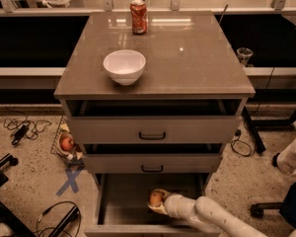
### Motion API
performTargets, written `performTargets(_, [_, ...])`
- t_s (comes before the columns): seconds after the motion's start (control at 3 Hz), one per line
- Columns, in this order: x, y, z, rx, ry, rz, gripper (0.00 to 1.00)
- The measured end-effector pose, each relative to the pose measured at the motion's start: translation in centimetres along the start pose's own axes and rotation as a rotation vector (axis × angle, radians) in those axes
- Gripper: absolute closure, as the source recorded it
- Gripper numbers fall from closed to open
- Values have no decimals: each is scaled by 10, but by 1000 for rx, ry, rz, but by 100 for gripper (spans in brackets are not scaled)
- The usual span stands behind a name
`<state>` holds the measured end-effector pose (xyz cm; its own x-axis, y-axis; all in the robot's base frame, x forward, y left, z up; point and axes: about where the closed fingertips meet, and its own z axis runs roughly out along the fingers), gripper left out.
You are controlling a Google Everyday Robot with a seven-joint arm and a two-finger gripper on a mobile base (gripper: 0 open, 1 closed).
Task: Place orange into bottom drawer
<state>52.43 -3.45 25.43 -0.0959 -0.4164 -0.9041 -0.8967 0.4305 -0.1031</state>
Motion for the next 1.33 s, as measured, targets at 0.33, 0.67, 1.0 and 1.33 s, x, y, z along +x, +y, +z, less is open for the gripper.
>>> performTargets(0.33, [24, -8, 35, -36, -2, 18, 100])
performTargets(0.67, [26, -19, 37, -22, 1, 13, 100])
performTargets(1.0, [27, -13, 54, -54, 5, 15, 100])
performTargets(1.33, [29, -13, 80, -90, -17, -16, 100])
